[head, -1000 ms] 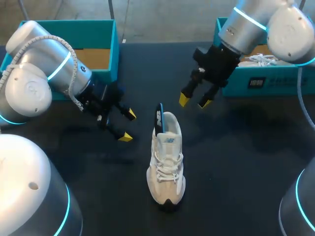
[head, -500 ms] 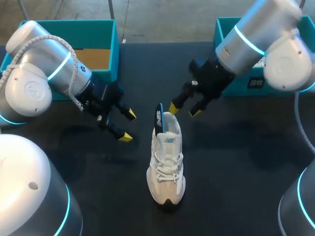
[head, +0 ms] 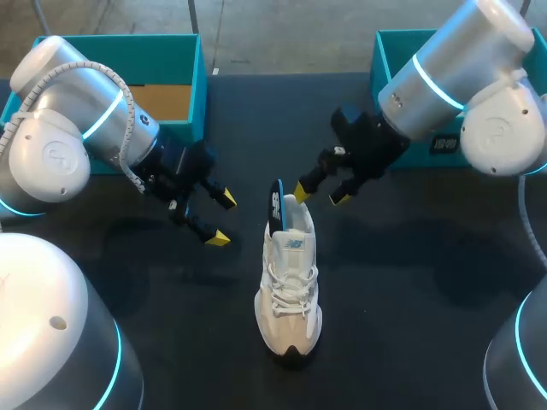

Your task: Take the shoe out of the shoebox, open the shoe tongue, remove and reinsert the insole, then place the shoe into the shoebox

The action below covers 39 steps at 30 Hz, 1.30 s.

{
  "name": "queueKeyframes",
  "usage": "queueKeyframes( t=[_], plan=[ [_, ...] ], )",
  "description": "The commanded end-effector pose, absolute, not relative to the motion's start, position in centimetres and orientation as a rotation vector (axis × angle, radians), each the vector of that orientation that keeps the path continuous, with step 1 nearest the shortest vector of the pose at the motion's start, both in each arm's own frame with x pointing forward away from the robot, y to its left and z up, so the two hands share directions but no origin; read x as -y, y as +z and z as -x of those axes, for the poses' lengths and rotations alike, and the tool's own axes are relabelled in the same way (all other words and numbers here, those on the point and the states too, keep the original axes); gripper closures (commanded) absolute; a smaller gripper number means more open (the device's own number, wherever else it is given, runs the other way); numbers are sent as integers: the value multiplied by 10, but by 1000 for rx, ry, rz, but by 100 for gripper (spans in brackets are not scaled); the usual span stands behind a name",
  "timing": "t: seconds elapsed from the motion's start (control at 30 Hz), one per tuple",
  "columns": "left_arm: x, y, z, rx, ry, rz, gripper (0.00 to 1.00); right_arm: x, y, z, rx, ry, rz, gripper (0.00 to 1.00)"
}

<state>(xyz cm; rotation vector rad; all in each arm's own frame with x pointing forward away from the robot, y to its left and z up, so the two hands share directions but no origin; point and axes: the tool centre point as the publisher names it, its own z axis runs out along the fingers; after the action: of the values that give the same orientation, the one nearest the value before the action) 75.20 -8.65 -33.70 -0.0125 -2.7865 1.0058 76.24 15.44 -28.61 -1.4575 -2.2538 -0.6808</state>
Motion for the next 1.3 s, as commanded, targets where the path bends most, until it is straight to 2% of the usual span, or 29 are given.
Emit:
queueKeyframes(
  t=[0.03,0.5,0.73,0.77,0.83,1.0,1.2,1.3],
  plan=[
    [87,-337,-752,2788,1003,13,0,-171,-299,-756,2264,-703,1614,0],
    [87,-337,-752,2788,1003,13,0,-196,-317,-751,2233,-748,1725,1],
    [87,-337,-752,2788,1003,13,0,-206,-326,-749,2217,-746,1714,23],
    [87,-337,-752,2788,1003,13,0,-206,-327,-748,2212,-745,1716,28],
    [87,-337,-752,2788,1003,13,0,-206,-330,-746,2199,-744,1726,48],
    [87,-337,-752,2788,1003,13,0,-205,-333,-739,2177,-756,1752,57],
    [87,-337,-752,2788,1003,13,0,-210,-332,-733,2171,-752,1759,60],
    [87,-337,-752,2788,1003,13,0,-211,-331,-732,2175,-748,1755,69]
  ],
)
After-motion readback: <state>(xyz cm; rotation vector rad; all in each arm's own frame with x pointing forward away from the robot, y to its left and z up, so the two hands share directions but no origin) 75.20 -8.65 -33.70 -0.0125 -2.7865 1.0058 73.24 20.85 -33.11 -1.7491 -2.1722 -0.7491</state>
